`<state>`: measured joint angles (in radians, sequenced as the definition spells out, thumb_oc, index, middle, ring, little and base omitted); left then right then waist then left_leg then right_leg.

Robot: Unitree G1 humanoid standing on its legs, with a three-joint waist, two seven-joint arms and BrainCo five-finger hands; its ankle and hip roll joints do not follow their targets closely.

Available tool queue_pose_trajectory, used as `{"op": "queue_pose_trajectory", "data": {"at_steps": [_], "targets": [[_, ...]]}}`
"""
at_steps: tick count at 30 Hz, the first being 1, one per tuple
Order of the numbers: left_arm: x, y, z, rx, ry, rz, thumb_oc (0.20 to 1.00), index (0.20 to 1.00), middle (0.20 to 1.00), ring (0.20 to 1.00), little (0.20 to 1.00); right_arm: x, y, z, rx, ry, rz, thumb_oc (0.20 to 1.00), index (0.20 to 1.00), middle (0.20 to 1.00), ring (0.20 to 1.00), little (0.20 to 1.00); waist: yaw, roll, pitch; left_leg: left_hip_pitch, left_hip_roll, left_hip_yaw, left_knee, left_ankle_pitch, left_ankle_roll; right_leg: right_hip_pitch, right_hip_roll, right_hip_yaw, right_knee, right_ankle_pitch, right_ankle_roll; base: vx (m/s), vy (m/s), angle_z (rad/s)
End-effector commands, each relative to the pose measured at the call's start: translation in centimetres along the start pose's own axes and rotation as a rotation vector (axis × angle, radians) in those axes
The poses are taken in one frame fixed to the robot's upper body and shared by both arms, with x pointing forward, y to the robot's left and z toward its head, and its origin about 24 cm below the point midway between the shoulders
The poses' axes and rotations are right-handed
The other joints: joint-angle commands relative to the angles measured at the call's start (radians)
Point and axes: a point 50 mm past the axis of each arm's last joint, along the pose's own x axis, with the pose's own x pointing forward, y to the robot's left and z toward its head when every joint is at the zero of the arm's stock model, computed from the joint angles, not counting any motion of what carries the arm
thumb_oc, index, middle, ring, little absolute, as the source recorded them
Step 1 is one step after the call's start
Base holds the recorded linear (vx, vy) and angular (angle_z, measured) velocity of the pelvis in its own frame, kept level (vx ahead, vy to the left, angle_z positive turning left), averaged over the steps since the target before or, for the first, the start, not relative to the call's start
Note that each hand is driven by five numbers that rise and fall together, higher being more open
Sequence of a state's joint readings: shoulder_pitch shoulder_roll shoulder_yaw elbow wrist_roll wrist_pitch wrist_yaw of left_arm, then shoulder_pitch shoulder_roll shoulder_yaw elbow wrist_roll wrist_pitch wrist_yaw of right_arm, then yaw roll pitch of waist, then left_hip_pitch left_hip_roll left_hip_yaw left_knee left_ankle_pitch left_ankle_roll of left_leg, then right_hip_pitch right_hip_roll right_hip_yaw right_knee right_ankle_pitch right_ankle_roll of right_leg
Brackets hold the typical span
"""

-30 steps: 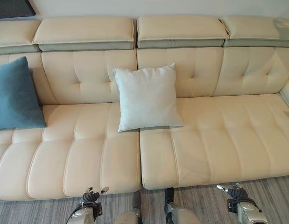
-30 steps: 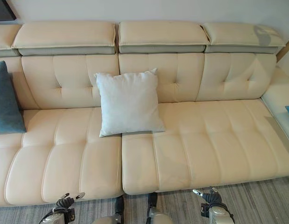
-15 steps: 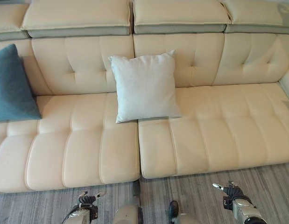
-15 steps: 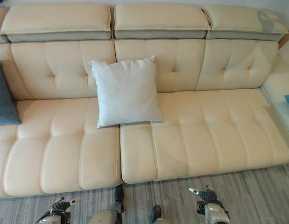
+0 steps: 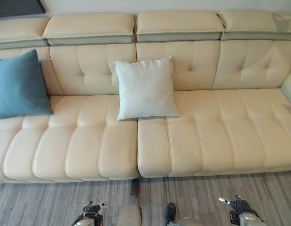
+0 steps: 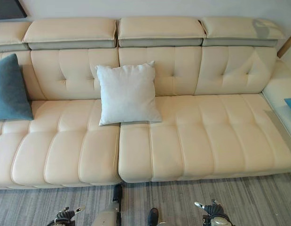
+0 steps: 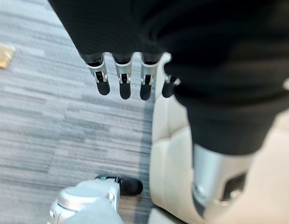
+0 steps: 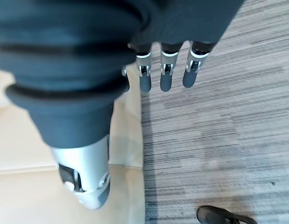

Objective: Pick up all the scattered cushions and arrange them neatly on the sofa.

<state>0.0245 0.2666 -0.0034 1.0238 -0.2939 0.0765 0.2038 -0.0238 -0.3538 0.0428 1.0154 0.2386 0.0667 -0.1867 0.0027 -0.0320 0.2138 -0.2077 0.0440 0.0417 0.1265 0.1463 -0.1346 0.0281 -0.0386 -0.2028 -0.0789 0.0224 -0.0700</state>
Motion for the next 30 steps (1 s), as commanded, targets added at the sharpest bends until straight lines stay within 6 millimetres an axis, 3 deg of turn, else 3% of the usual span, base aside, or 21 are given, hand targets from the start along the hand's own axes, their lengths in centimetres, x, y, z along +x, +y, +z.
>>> {"op": "queue_pose_trajectory", "data": {"at_steps": [1,3,6,15,18,23,24,25,26,28,30], "targets": [[0.2,0.0,2.0,0.021,-0.066,0.004,1.000,1.000,1.000,1.000,1.000,0.3,0.0,2.3,0.008,-0.074,0.002,1.000,1.000,1.000,1.000,1.000,-0.004,-0.012,0.011,0.023,-0.070,0.028,0.064,-0.180,0.109,-0.029,0.020,0.008,0.069,-0.136,0.097,-0.03,0.017,-0.14],[0.2,-0.1,1.8,0.018,-0.060,0.001,1.000,1.000,1.000,1.000,1.000,0.3,0.2,2.2,0.012,-0.065,0.004,1.000,1.000,1.000,1.000,1.000,-0.008,-0.005,-0.001,0.063,-0.072,0.030,0.038,-0.199,0.112,-0.032,0.023,0.015,0.068,-0.140,0.098,0.00,0.044,0.13],[0.1,-0.5,0.9,0.043,-0.032,-0.006,1.000,1.000,1.000,1.000,1.000,0.1,0.5,1.5,0.007,-0.048,0.012,1.000,1.000,1.000,1.000,1.000,-0.026,0.026,-0.038,0.160,-0.063,0.022,-0.170,-0.146,0.109,-0.041,0.038,0.006,0.052,-0.124,0.109,0.01,0.102,-0.03],[0.0,-0.8,-0.1,0.096,0.006,-0.018,1.000,1.000,1.000,1.000,1.000,0.0,0.9,0.5,-0.003,-0.018,0.014,1.000,1.000,1.000,1.000,1.000,-0.039,0.026,-0.056,0.210,-0.069,0.049,-0.214,-0.156,0.121,-0.020,0.030,0.037,0.018,-0.089,0.132,-0.03,0.112,-0.05],[0.1,-1.0,-0.1,0.134,0.013,-0.028,1.000,1.000,1.000,1.000,1.000,-0.1,1.1,-0.5,0.018,0.021,0.016,1.000,1.000,1.000,1.000,1.000,-0.059,0.024,-0.059,0.212,-0.071,0.091,-0.214,-0.170,0.129,-0.037,0.026,0.076,0.023,-0.068,0.146,-0.05,0.102,-0.38],[0.2,-1.2,0.5,0.175,-0.009,-0.043,1.000,1.000,1.000,1.000,1.000,-0.2,1.1,-1.3,0.071,0.062,0.009,1.000,1.000,1.000,1.000,1.000,-0.098,0.029,-0.042,0.220,-0.061,0.251,-0.214,-0.198,0.152,-0.124,0.012,0.148,0.091,-0.042,0.184,-0.10,0.120,-0.98],[0.2,-1.2,0.9,0.165,-0.019,-0.041,1.000,1.000,1.000,1.000,1.000,-0.1,1.0,-1.2,0.072,0.061,0.008,1.000,1.000,1.000,1.000,1.000,-0.100,0.032,-0.037,0.223,-0.057,0.282,-0.214,-0.205,0.156,-0.146,0.003,0.133,0.121,-0.042,0.189,-0.05,0.084,-1.74],[0.3,-1.3,1.4,0.164,-0.035,-0.043,1.000,1.000,1.000,1.000,1.000,-0.1,0.7,-1.3,0.088,0.066,-0.007,1.000,1.000,1.000,1.000,1.000,-0.110,0.037,-0.025,0.247,-0.045,0.334,-0.214,-0.227,0.149,-0.154,-0.029,0.046,0.156,-0.048,0.205,-0.03,0.049,-1.82],[0.3,-1.3,1.4,0.164,-0.035,-0.043,1.000,1.000,1.000,1.000,1.000,-0.1,0.7,-1.3,0.088,0.066,-0.007,1.000,1.000,1.000,1.000,1.000,-0.109,0.037,-0.025,0.247,-0.045,0.334,-0.214,-0.227,0.149,-0.154,-0.029,0.046,0.156,-0.048,0.205,-0.02,-0.003,-2.03],[0.3,-1.0,1.7,0.151,-0.038,-0.033,1.000,1.000,1.000,1.000,1.000,-0.1,0.0,-2.1,0.095,0.095,-0.029,1.000,1.000,1.000,1.000,1.000,-0.101,0.037,-0.028,0.268,-0.025,0.425,-0.214,-0.229,0.132,-0.144,-0.085,-0.177,0.153,-0.031,0.206,-0.01,-0.098,-1.77],[0.4,-0.9,1.6,0.152,-0.032,-0.029,1.000,1.000,1.000,1.000,1.000,-0.2,-0.4,-2.5,0.089,0.112,-0.041,1.000,1.000,1.000,1.000,1.000,-0.101,0.031,-0.034,0.292,-0.020,0.487,-0.214,-0.229,0.127,-0.136,-0.098,-0.266,0.136,-0.015,0.210,0.04,-0.098,-1.39]]}}
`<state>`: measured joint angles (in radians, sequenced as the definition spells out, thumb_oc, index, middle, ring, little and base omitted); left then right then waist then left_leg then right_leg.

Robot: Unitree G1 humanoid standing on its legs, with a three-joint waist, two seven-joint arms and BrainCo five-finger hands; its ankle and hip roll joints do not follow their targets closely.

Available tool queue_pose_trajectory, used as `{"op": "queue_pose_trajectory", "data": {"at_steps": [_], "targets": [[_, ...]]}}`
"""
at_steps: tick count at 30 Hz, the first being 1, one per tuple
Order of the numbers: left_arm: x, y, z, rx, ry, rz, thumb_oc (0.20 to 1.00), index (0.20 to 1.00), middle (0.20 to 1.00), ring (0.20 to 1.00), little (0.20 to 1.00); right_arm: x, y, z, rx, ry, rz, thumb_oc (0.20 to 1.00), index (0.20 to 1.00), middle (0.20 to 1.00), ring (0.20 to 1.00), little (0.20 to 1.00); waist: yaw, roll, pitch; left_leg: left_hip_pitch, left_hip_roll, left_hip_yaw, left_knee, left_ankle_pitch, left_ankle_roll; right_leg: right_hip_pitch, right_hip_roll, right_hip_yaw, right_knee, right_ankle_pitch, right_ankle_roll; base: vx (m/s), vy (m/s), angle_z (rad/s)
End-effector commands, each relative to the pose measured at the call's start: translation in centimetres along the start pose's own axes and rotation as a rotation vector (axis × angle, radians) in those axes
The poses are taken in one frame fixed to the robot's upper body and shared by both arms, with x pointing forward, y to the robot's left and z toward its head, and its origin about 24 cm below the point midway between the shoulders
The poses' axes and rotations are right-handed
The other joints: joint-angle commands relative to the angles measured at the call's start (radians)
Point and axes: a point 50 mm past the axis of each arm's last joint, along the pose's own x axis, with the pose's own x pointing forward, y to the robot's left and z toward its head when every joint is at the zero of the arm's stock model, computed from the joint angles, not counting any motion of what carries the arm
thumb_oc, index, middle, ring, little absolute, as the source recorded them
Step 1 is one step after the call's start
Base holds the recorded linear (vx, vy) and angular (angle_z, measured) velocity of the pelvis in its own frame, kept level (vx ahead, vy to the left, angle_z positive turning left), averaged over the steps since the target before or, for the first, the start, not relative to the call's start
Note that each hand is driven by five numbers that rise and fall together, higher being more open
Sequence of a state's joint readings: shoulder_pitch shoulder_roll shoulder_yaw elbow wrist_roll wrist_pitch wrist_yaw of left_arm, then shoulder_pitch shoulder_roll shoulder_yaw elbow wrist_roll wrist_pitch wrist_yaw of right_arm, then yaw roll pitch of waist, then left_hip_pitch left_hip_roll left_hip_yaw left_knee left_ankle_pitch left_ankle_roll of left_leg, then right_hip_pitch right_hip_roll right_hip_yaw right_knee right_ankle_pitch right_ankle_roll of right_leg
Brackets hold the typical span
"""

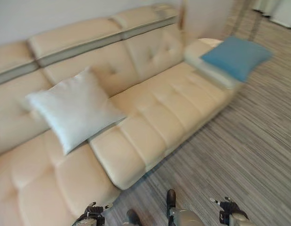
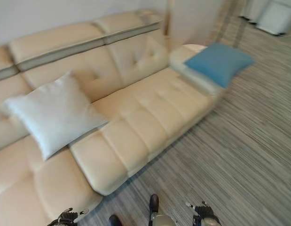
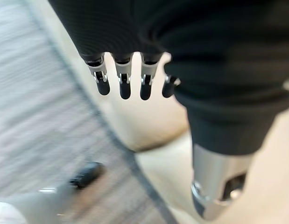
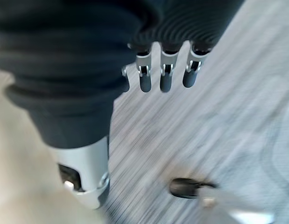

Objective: Pick up all the scattered cushions and arrange them neatly on the sofa.

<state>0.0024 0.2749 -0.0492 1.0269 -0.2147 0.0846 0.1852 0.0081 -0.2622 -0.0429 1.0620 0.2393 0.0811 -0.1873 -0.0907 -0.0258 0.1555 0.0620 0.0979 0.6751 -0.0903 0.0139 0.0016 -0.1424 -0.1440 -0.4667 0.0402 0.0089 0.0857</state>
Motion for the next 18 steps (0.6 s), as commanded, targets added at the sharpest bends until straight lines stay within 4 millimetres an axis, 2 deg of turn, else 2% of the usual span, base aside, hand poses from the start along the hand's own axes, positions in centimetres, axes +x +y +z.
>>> {"op": "queue_pose_trajectory", "data": {"at_steps": [1,3,5,6,9,10,12,13,14,15,16,18], "targets": [[0.3,-0.2,0.9,0.032,-0.001,-0.001,1.000,1.000,1.000,1.000,1.000,0.4,-2.3,0.9,-0.005,-0.011,-0.065,1.000,1.000,1.000,1.000,1.000,-0.006,0.025,0.025,0.023,-0.074,-0.145,0.003,-0.096,-0.009,0.035,0.009,-0.001,0.015,0.000,0.054,0.07,-0.122,-1.33],[0.3,-0.2,0.9,0.037,-0.004,0.003,1.000,1.000,1.000,1.000,1.000,0.4,-2.6,0.5,-0.016,0.013,-0.074,1.000,1.000,1.000,1.000,1.000,-0.002,0.025,0.014,0.054,-0.072,-0.066,0.003,-0.101,-0.014,0.050,-0.015,-0.146,-0.015,0.032,0.070,0.16,-0.232,-1.05],[0.3,-0.4,1.1,0.043,-0.007,-0.001,1.000,1.000,1.000,1.000,1.000,0.4,-2.5,0.5,-0.016,0.014,-0.071,1.000,1.000,1.000,1.000,1.000,-0.005,0.024,0.008,0.058,-0.071,-0.057,0.003,-0.099,-0.020,0.057,-0.005,-0.133,-0.040,0.029,0.067,0.17,-0.226,-1.44],[0.3,-0.6,1.2,0.044,-0.003,-0.006,1.000,1.000,1.000,1.000,1.000,0.4,-2.4,0.4,-0.004,0.024,-0.068,1.000,1.000,1.000,1.000,1.000,-0.016,0.028,-0.008,0.068,-0.064,-0.057,0.009,-0.093,-0.030,0.068,0.009,-0.097,-0.060,0.014,0.059,0.24,-0.251,-0.52],[0.3,-1.0,1.1,0.036,-0.001,-0.015,1.000,1.000,1.000,1.000,1.000,0.5,-2.3,0.6,0.004,0.018,-0.070,1.000,1.000,1.000,1.000,1.000,-0.026,0.035,-0.016,0.077,-0.044,-0.041,0.053,-0.104,-0.044,0.081,0.023,-0.068,-0.067,-0.007,0.046,0.19,-0.217,-0.40],[0.3,-1.1,1.2,0.036,-0.004,-0.017,1.000,1.000,1.000,1.000,1.000,0.5,-2.2,0.7,0.013,0.012,-0.065,1.000,1.000,1.000,1.000,1.000,-0.029,0.036,-0.017,0.078,-0.022,-0.029,0.104,-0.113,-0.059,0.094,0.034,-0.052,-0.071,-0.024,0.034,0.27,-0.347,-0.51],[0.3,-1.5,1.3,0.035,-0.003,-0.027,1.000,1.000,1.000,1.000,1.000,0.5,-2.1,0.9,0.019,0.005,-0.060,1.000,1.000,1.000,1.000,1.000,-0.030,0.036,-0.012,0.070,0.040,-0.025,0.237,-0.071,-0.097,0.123,0.062,-0.023,-0.074,-0.061,0.004,0.34,-0.426,-0.47],[0.2,-1.9,1.5,0.020,-0.017,-0.036,1.000,1.000,1.000,1.000,1.000,0.5,-2.0,1.4,0.009,-0.014,-0.055,1.000,1.000,1.000,1.000,1.000,-0.018,0.039,-0.002,0.048,0.053,-0.091,0.324,-0.026,-0.108,0.146,0.083,0.012,-0.078,-0.083,-0.019,0.27,-0.321,-0.78],[0.2,-1.9,1.5,0.020,-0.017,-0.036,1.000,1.000,1.000,1.000,1.000,0.5,-2.0,1.4,0.009,-0.014,-0.056,1.000,1.000,1.000,1.000,1.000,-0.017,0.039,-0.002,0.047,0.056,-0.093,0.330,-0.026,-0.112,0.147,0.085,0.013,-0.079,-0.085,-0.022,0.23,-0.245,-0.82],[0.2,-2.0,1.5,0.010,-0.021,-0.038,1.000,1.000,1.000,1.000,1.000,0.5,-2.0,1.8,0.001,-0.031,-0.055,1.000,1.000,1.000,1.000,1.000,-0.010,0.039,0.002,0.030,0.055,-0.142,0.371,-0.010,-0.113,0.156,0.094,0.034,-0.081,-0.096,-0.032,0.16,-0.157,-0.74],[0.1,-2.2,1.4,-0.002,-0.018,-0.043,1.000,1.000,1.000,1.000,1.000,0.5,-1.9,1.9,-0.011,-0.033,-0.048,1.000,1.000,1.000,1.000,1.000,-0.003,0.041,0.003,0.014,0.045,-0.211,0.402,-0.006,-0.107,0.162,0.105,0.059,-0.083,-0.108,-0.042,0.23,-0.187,-0.64],[0.0,-2.4,0.8,-0.034,-0.008,-0.045,1.000,1.000,1.000,1.000,1.000,0.5,-1.7,2.5,-0.042,-0.057,-0.039,1.000,1.000,1.000,1.000,1.000,0.027,0.040,0.007,-0.045,-0.023,-0.371,0.402,-0.050,-0.071,0.164,0.113,0.128,-0.087,-0.111,-0.044,0.21,-0.111,-0.89]]}}
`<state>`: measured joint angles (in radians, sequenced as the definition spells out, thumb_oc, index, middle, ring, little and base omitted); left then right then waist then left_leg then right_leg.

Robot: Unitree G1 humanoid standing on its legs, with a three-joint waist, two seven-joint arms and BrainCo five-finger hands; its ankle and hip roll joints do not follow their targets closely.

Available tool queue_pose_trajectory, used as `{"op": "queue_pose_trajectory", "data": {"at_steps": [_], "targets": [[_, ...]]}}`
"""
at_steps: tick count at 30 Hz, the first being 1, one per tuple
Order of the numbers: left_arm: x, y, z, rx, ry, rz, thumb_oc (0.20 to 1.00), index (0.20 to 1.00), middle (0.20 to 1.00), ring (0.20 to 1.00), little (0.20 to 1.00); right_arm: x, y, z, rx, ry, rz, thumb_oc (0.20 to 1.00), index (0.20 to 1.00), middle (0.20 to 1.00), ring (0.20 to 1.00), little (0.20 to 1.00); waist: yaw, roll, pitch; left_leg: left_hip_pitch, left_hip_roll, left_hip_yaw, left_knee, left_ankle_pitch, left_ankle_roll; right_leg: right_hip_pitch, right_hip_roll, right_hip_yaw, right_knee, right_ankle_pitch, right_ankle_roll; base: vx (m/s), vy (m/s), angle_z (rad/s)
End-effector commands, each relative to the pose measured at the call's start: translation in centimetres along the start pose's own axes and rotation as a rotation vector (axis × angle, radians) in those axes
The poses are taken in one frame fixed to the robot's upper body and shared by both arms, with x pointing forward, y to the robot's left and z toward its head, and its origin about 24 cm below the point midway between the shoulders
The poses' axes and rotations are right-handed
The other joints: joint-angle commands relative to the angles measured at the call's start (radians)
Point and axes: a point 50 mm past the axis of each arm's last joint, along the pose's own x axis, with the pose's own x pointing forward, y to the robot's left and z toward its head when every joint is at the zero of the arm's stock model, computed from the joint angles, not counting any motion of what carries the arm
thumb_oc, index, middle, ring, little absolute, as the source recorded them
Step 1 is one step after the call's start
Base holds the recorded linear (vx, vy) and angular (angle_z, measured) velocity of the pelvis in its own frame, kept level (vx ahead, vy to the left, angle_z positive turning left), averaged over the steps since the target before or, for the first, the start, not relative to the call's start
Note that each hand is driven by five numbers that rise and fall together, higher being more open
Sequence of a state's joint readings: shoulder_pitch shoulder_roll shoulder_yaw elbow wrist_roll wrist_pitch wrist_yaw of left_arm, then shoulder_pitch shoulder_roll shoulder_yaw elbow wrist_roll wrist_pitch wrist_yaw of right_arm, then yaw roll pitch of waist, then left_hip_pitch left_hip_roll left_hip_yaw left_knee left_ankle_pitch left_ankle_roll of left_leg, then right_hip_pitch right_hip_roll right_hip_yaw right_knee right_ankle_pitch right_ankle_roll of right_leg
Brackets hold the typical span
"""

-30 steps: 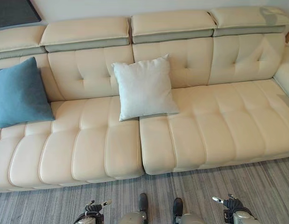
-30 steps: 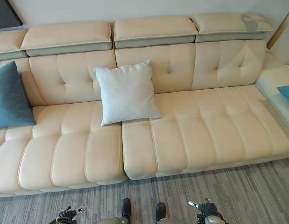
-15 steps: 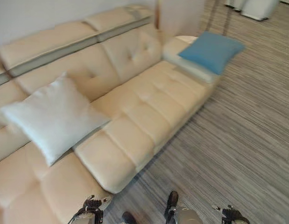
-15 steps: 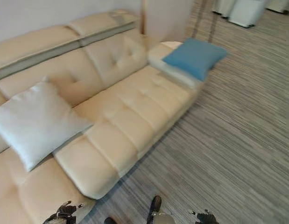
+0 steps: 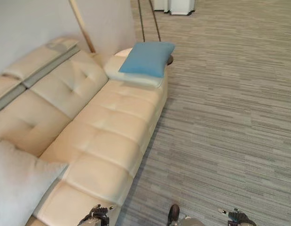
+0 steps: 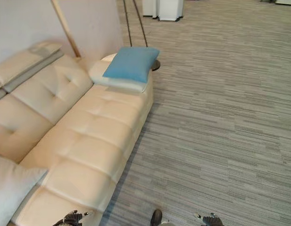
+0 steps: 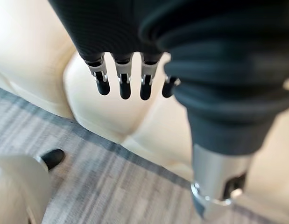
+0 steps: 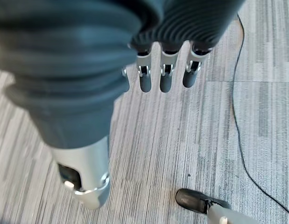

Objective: Pick up all the scattered cushions and arrange them neatly on the sofa.

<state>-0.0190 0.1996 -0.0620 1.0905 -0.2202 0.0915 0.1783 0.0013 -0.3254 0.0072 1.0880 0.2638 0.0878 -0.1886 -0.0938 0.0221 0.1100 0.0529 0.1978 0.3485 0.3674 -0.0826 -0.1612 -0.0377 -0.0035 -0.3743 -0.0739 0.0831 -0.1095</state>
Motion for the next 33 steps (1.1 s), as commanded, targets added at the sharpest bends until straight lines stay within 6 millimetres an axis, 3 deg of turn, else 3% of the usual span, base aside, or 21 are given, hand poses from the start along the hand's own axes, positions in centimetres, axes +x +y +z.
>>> {"op": "queue_pose_trajectory", "data": {"at_steps": [1,3,4,5,6,7,8,11,16,19,21,24,25,27,30,31,33], "targets": [[0.1,0.5,1.6,-0.023,-0.063,0.024,1.000,1.000,1.000,1.000,1.000,0.2,0.2,2.2,-0.002,-0.062,0.006,1.000,1.000,1.000,1.000,1.000,0.038,-0.010,0.053,-0.048,-0.134,-0.081,-0.072,0.038,0.103,0.063,-0.025,0.061,0.027,-0.185,0.152,0.20,-0.079,-1.39],[0.1,0.6,1.3,-0.027,-0.057,0.026,1.000,1.000,1.000,1.000,1.000,0.2,0.1,2.1,-0.024,-0.058,0.002,1.000,1.000,1.000,1.000,1.000,0.066,-0.023,0.054,-0.110,-0.185,-0.189,-0.101,0.013,0.129,0.061,-0.030,0.108,0.029,-0.183,0.148,0.22,-0.102,-1.11],[0.0,0.7,0.9,-0.037,-0.046,0.028,1.000,1.000,1.000,1.000,1.000,0.2,0.1,2.2,-0.031,-0.063,0.004,1.000,1.000,1.000,1.000,1.000,0.082,-0.030,0.055,-0.146,-0.232,-0.298,-0.166,0.005,0.134,0.074,-0.024,0.140,0.032,-0.193,0.147,0.19,-0.091,-0.58],[0.0,0.7,0.9,-0.037,-0.046,0.028,1.000,1.000,1.000,1.000,1.000,0.2,0.1,2.2,-0.031,-0.063,0.004,1.000,1.000,1.000,1.000,1.000,0.081,-0.031,0.053,-0.148,-0.233,-0.299,-0.168,0.007,0.134,0.073,-0.025,0.138,0.032,-0.193,0.147,0.34,-0.123,-0.73],[0.1,0.7,0.3,-0.027,-0.021,0.032,1.000,1.000,1.000,1.000,1.000,0.2,0.1,2.2,-0.038,-0.063,0.002,1.000,1.000,1.000,1.000,1.000,0.087,-0.028,0.054,-0.188,-0.259,-0.389,-0.277,0.063,0.126,0.091,-0.008,0.167,0.030,-0.202,0.140,0.19,-0.060,-0.63],[0.1,0.7,0.3,-0.027,-0.021,0.032,1.000,1.000,1.000,1.000,1.000,0.2,0.0,2.1,-0.038,-0.063,0.002,1.000,1.000,1.000,1.000,1.000,0.086,-0.029,0.055,-0.183,-0.260,-0.390,-0.283,0.066,0.126,0.092,-0.009,0.166,0.030,-0.203,0.140,0.34,-0.085,-0.52],[0.1,0.7,0.0,-0.014,-0.007,0.035,1.000,1.000,1.000,1.000,1.000,0.2,0.0,2.3,-0.049,-0.073,0.000,1.000,1.000,1.000,1.000,1.000,0.087,-0.022,0.060,-0.218,-0.260,-0.425,-0.365,0.138,0.118,0.107,0.005,0.179,0.032,-0.212,0.134,0.15,-0.027,-0.25],[0.0,0.6,-0.2,-0.007,0.000,0.037,1.000,1.000,1.000,1.000,1.000,0.2,0.1,2.5,-0.052,-0.080,-0.002,1.000,1.000,1.000,1.000,1.000,0.093,-0.010,0.069,-0.262,-0.275,-0.440,-0.452,0.175,0.103,0.130,0.021,0.196,0.037,-0.231,0.130,0.25,-0.011,-0.16],[0.1,1.0,-0.7,-0.018,0.021,0.056,1.000,1.000,1.000,1.000,1.000,0.2,0.9,3.1,-0.071,-0.091,0.017,1.000,1.000,1.000,1.000,1.000,0.111,-0.004,0.065,-0.320,-0.279,-0.398,-0.455,0.209,0.080,0.211,0.044,0.276,0.018,-0.258,0.136,0.39,0.076,-0.41],[-0.1,1.5,-1.8,-0.034,0.051,0.069,1.000,1.000,1.000,1.000,1.000,0.1,1.7,2.5,-0.101,-0.079,0.050,1.000,1.000,1.000,1.000,1.000,0.124,-0.021,0.031,-0.283,-0.288,-0.407,-0.455,0.227,0.122,0.259,0.014,0.306,0.029,-0.285,0.160,0.57,0.161,-0.76],[-0.1,1.8,-2.2,-0.022,0.065,0.078,1.000,1.000,1.000,1.000,1.000,0.0,2.0,2.2,-0.104,-0.071,0.065,1.000,1.000,1.000,1.000,1.000,0.126,-0.041,0.013,-0.251,-0.298,-0.393,-0.455,0.210,0.150,0.229,-0.019,0.307,0.136,-0.280,0.185,0.54,0.177,-0.34],[0.0,2.4,-1.8,-0.020,0.056,0.087,1.000,1.000,1.000,1.000,1.000,0.0,2.6,2.9,-0.115,-0.096,0.087,1.000,1.000,1.000,1.000,1.000,0.132,-0.062,0.030,-0.202,-0.305,-0.345,-0.443,0.151,0.200,0.075,-0.064,0.314,0.462,-0.136,0.258,0.40,0.157,-0.50],[0.1,2.4,-1.2,-0.022,0.037,0.089,1.000,1.000,1.000,1.000,1.000,-0.1,2.6,3.2,-0.109,-0.106,0.087,1.000,1.000,1.000,1.000,1.000,0.122,-0.056,0.055,-0.163,-0.309,-0.326,-0.438,0.123,0.219,-0.002,-0.103,0.278,0.627,-0.050,0.268,0.25,0.142,-0.72],[0.1,2.5,-0.9,-0.014,0.026,0.087,1.000,1.000,1.000,1.000,1.000,-0.1,2.7,3.2,-0.111,-0.108,0.089,1.000,1.000,1.000,1.000,1.000,0.116,-0.051,0.064,-0.130,-0.307,-0.316,-0.445,0.109,0.226,-0.036,-0.118,0.265,0.673,-0.045,0.253,0.26,0.139,-0.17],[0.3,2.5,0.4,-0.008,-0.009,0.084,1.000,1.000,1.000,1.000,1.000,-0.1,2.7,2.8,-0.108,-0.093,0.089,1.000,1.000,1.000,1.000,1.000,0.110,-0.020,0.090,-0.069,-0.281,-0.304,-0.455,0.079,0.227,-0.124,-0.139,0.188,0.624,-0.128,0.210,0.29,0.105,0.08],[0.3,2.5,0.7,-0.003,-0.016,0.084,1.000,1.000,1.000,1.000,1.000,-0.1,2.7,2.8,-0.103,-0.091,0.088,1.000,1.000,1.000,1.000,1.000,0.111,-0.011,0.101,-0.050,-0.270,-0.301,-0.455,0.070,0.222,-0.129,-0.133,0.157,0.561,-0.157,0.200,0.27,0.023,-0.12],[0.3,2.5,1.3,0.008,-0.034,0.079,1.000,1.000,1.000,1.000,1.000,-0.1,2.6,2.6,-0.093,-0.083,0.084,1.000,1.000,1.000,1.000,1.000,0.111,-0.005,0.114,-0.016,-0.256,-0.284,-0.455,0.049,0.213,-0.137,-0.123,0.116,0.411,-0.158,0.207,0.27,-0.026,-0.16]]}}
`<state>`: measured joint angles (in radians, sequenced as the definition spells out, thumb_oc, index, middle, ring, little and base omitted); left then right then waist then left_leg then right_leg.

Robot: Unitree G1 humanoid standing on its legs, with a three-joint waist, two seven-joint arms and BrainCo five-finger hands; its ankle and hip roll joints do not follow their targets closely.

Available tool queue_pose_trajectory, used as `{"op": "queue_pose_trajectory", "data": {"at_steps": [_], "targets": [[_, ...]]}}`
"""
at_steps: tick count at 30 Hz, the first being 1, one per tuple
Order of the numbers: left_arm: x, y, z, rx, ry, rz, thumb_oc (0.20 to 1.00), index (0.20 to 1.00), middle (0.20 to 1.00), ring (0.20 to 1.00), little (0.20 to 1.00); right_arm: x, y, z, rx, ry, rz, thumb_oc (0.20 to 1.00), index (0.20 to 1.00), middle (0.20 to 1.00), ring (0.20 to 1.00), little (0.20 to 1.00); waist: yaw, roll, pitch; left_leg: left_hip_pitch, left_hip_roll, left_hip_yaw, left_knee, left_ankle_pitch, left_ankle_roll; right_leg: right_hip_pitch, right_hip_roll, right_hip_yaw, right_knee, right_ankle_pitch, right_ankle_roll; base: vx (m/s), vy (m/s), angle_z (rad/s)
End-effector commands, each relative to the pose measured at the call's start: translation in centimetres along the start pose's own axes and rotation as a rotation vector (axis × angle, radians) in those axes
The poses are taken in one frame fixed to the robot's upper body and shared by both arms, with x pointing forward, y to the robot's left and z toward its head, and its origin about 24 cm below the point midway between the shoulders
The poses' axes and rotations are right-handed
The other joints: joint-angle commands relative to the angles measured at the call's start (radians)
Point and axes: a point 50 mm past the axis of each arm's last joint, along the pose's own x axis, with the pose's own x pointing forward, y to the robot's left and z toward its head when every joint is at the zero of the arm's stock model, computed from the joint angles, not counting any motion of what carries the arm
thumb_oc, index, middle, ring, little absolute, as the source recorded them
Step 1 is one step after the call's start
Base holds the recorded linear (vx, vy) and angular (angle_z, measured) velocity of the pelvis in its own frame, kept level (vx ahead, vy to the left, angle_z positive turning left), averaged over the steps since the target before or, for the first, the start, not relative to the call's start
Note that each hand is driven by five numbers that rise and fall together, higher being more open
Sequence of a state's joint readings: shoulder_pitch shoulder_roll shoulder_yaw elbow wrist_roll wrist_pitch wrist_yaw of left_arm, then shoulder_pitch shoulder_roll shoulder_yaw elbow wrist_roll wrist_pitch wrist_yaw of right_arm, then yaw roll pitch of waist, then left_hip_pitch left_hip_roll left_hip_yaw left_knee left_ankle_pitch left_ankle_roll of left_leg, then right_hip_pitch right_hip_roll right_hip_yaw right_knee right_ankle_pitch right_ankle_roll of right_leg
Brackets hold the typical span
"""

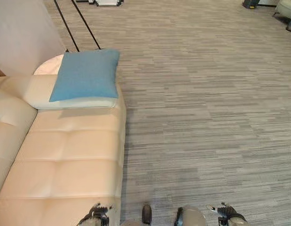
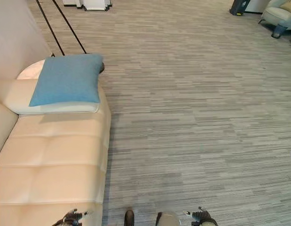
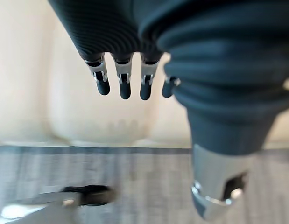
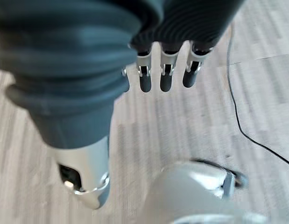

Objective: Pick up all the scattered cushions and arrange them neatly on the sofa.

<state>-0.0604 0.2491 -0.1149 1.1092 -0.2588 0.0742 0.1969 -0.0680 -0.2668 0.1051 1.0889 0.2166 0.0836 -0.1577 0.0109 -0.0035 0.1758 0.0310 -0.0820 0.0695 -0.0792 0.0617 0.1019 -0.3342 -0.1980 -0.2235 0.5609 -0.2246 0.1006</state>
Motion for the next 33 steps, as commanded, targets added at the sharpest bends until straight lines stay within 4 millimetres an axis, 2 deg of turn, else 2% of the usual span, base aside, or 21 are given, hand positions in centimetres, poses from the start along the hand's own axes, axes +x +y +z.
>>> {"op": "queue_pose_trajectory", "data": {"at_steps": [1,2,5,9,11,12,13,15,17,18,19,20,22,23,24,26,27,28,29,32,33], "targets": [[0.1,1.3,-0.4,-0.011,0.011,0.042,1.000,1.000,1.000,1.000,1.000,0.1,-1.6,0.2,0.016,-0.006,-0.047,1.000,1.000,1.000,1.000,1.000,0.004,0.020,0.051,0.018,0.027,0.001,-0.008,-0.105,-0.054,0.156,0.084,-0.029,-0.310,0.173,0.005,0.30,-0.077,-0.28],[0.1,1.2,-0.3,0.000,0.010,0.039,1.000,1.000,1.000,1.000,1.000,0.1,-1.5,-0.1,0.020,0.004,-0.049,1.000,1.000,1.000,1.000,1.000,0.004,0.018,0.050,0.030,0.027,0.006,-0.008,-0.115,-0.061,0.151,0.103,-0.015,-0.439,0.214,0.018,0.29,-0.082,-0.38],[0.1,1.3,-0.8,0.011,0.027,0.041,1.000,1.000,1.000,1.000,1.000,0.0,-1.8,-1.0,0.025,0.040,-0.058,1.000,1.000,1.000,1.000,1.000,-0.003,0.003,0.044,0.073,0.024,0.010,-0.008,-0.142,-0.079,0.118,0.121,0.031,-0.648,0.305,0.058,0.41,-0.161,-0.29],[0.0,1.2,-1.4,0.015,0.045,0.033,1.000,1.000,1.000,1.000,1.000,-0.1,-2.2,-2.0,0.020,0.069,-0.069,1.000,1.000,1.000,1.000,1.000,-0.007,0.001,0.027,0.126,0.029,-0.005,-0.008,-0.171,-0.089,0.127,0.125,0.031,-0.648,0.332,0.063,0.42,-0.191,0.04],[-0.1,1.0,-1.8,0.013,0.057,0.030,1.000,1.000,1.000,1.000,1.000,-0.1,-2.5,-2.4,0.038,0.080,-0.075,1.000,1.000,1.000,1.000,1.000,-0.013,0.001,0.010,0.162,0.040,-0.017,0.004,-0.201,-0.092,0.150,0.133,0.028,-0.648,0.344,0.047,0.48,-0.262,0.19],[-0.1,0.8,-2.1,0.003,0.069,0.027,1.000,1.000,1.000,1.000,1.000,-0.2,-2.9,-2.8,0.037,0.093,-0.082,1.000,1.000,1.000,1.000,1.000,-0.017,0.012,-0.007,0.173,0.067,-0.031,0.056,-0.195,-0.107,0.160,0.149,0.030,-0.606,0.310,0.025,0.32,-0.194,0.26],[-0.1,0.8,-2.1,0.003,0.069,0.026,1.000,1.000,1.000,1.000,1.000,-0.2,-2.9,-2.8,0.037,0.093,-0.082,1.000,1.000,1.000,1.000,1.000,-0.019,0.012,-0.008,0.172,0.068,-0.032,0.058,-0.197,-0.107,0.159,0.149,0.029,-0.603,0.308,0.025,0.47,-0.303,0.25],[-0.1,0.7,-2.4,-0.018,0.083,0.023,1.000,1.000,1.000,1.000,1.000,-0.2,-3.3,-3.0,0.034,0.102,-0.090,1.000,1.000,1.000,1.000,1.000,-0.018,0.022,-0.016,0.155,0.090,-0.042,0.144,-0.150,-0.129,0.175,0.156,0.015,-0.564,0.271,-0.001,0.42,-0.316,0.16],[-0.3,0.3,-3.1,-0.021,0.112,0.010,1.000,1.000,1.000,1.000,1.000,-0.1,-3.9,-2.8,0.056,0.099,-0.104,1.000,1.000,1.000,1.000,1.000,-0.010,0.019,-0.016,0.071,0.102,-0.056,0.402,-0.017,-0.164,0.267,0.182,0.001,-0.578,0.210,-0.043,0.57,-0.467,0.08],[-0.3,0.3,-3.1,-0.021,0.112,0.010,1.000,1.000,1.000,1.000,1.000,-0.1,-3.9,-2.8,0.056,0.099,-0.104,1.000,1.000,1.000,1.000,1.000,-0.011,0.020,-0.017,0.067,0.103,-0.058,0.409,-0.020,-0.165,0.266,0.183,-0.001,-0.578,0.210,-0.043,0.40,-0.351,0.03],[-0.3,0.3,-3.2,-0.036,0.118,0.012,1.000,1.000,1.000,1.000,1.000,-0.1,-4.3,-2.7,0.050,0.101,-0.112,1.000,1.000,1.000,1.000,1.000,-0.002,0.014,-0.005,0.005,0.110,-0.038,0.527,0.011,-0.169,0.307,0.185,-0.013,-0.578,0.176,-0.065,0.17,-0.159,-0.01],[-0.3,0.3,-3.2,-0.036,0.118,0.013,1.000,1.000,1.000,1.000,1.000,-0.1,-4.3,-2.7,0.050,0.101,-0.112,1.000,1.000,1.000,1.000,1.000,-0.003,0.014,-0.005,0.004,0.111,-0.039,0.530,0.009,-0.170,0.307,0.186,-0.014,-0.578,0.175,-0.065,0.34,-0.292,0.11],[-0.2,0.2,-3.0,-0.038,0.112,0.008,1.000,1.000,1.000,1.000,1.000,-0.1,-4.5,-2.6,0.053,0.104,-0.119,1.000,1.000,1.000,1.000,1.000,0.006,0.006,0.008,-0.062,0.100,-0.018,0.559,-0.026,-0.156,0.339,0.178,-0.019,-0.578,0.151,-0.075,0.24,-0.173,0.22],[-0.3,0.2,-3.1,-0.040,0.113,0.011,1.000,1.000,1.000,1.000,1.000,-0.1,-4.5,-2.6,0.051,0.108,-0.122,1.000,1.000,1.000,1.000,1.000,0.013,-0.005,0.014,-0.133,0.079,-0.002,0.536,-0.072,-0.142,0.365,0.167,-0.026,-0.583,0.146,-0.070,0.14,-0.078,0.24],[-0.3,0.2,-3.1,-0.040,0.113,0.011,1.000,1.000,1.000,1.000,1.000,-0.1,-4.5,-2.6,0.051,0.108,-0.122,1.000,1.000,1.000,1.000,1.000,0.013,-0.005,0.014,-0.132,0.079,-0.002,0.536,-0.072,-0.142,0.366,0.167,-0.026,-0.584,0.145,-0.069,0.22,-0.111,0.21],[-0.4,0.4,-3.5,-0.032,0.119,0.017,1.000,1.000,1.000,1.000,1.000,-0.1,-4.5,-2.5,0.031,0.106,-0.124,1.000,1.000,1.000,1.000,1.000,0.026,-0.012,0.008,-0.187,0.042,0.016,0.330,-0.121,-0.122,0.404,0.163,-0.038,-0.611,0.135,-0.057,0.28,-0.055,0.10],[-0.4,0.4,-3.5,-0.031,0.120,0.017,1.000,1.000,1.000,1.000,1.000,-0.1,-4.5,-2.6,0.031,0.106,-0.124,1.000,1.000,1.000,1.000,1.000,0.026,-0.014,0.009,-0.181,0.039,0.017,0.323,-0.118,-0.121,0.407,0.161,-0.038,-0.612,0.134,-0.056,0.30,-0.034,0.12],[-0.4,0.4,-3.8,-0.027,0.129,0.018,1.000,1.000,1.000,1.000,1.000,-0.1,-4.5,-2.6,0.017,0.106,-0.125,1.000,1.000,1.000,1.000,1.000,0.029,-0.008,0.007,-0.186,0.033,0.006,0.198,-0.062,-0.129,0.428,0.172,-0.045,-0.627,0.133,-0.054,0.34,-0.021,-0.04],[-0.5,0.4,-4.1,-0.021,0.140,0.020,1.000,1.000,1.000,1.000,1.000,-0.1,-4.5,-2.5,0.007,0.099,-0.125,1.000,1.000,1.000,1.000,1.000,0.033,0.006,0.005,-0.199,0.040,-0.010,0.033,0.032,-0.149,0.464,0.192,-0.050,-0.636,0.121,-0.055,0.34,-0.021,-0.16],[-0.5,0.5,-4.4,-0.019,0.156,0.026,1.000,1.000,1.000,1.000,1.000,0.0,-4.3,-2.2,-0.007,0.088,-0.123,1.000,1.000,1.000,1.000,1.000,0.033,0.014,0.004,-0.253,0.040,-0.011,-0.008,0.041,-0.175,0.484,0.209,-0.054,-0.642,0.110,-0.057,0.34,0.025,0.08],[-0.7,0.6,-5.1,-0.020,0.179,0.031,1.000,1.000,1.000,1.000,1.000,0.0,-4.2,-2.0,-0.015,0.088,-0.119,1.000,1.000,1.000,1.000,1.000,0.030,0.016,0.002,-0.300,0.051,0.025,-0.008,0.048,-0.200,0.521,0.217,-0.047,-0.648,0.092,-0.055,0.37,0.052,0.04]]}}
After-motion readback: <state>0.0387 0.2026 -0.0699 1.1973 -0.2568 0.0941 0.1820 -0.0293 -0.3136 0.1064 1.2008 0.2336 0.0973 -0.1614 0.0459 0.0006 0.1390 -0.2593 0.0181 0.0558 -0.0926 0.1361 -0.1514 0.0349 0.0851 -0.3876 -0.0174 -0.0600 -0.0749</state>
